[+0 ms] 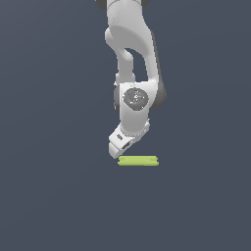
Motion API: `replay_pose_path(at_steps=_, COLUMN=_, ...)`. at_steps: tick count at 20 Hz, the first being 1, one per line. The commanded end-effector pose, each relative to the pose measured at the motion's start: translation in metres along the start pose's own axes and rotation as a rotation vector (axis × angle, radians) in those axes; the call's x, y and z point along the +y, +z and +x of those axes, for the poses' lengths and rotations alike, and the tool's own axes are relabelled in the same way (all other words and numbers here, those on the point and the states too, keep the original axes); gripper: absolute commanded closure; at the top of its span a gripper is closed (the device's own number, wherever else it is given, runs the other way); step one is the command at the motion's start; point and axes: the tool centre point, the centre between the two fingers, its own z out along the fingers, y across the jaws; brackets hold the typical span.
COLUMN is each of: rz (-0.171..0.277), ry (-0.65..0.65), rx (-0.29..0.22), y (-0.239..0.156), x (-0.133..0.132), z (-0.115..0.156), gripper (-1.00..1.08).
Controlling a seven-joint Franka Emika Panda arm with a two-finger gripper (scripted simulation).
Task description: Pick up the object and move it to a goal position.
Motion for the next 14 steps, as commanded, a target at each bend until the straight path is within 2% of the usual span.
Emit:
replay_pose_path(at_steps=1, rz=-0.002, ry=-0.079, rx=0.004, y=0.003, x=-0.001, z=0.006, gripper=-0.92)
replay_pose_path(at_steps=14, rz=-0.015, ry=-0.477, rx=0.027, y=0.020, x=-0.005, z=0.034, gripper=-0.92)
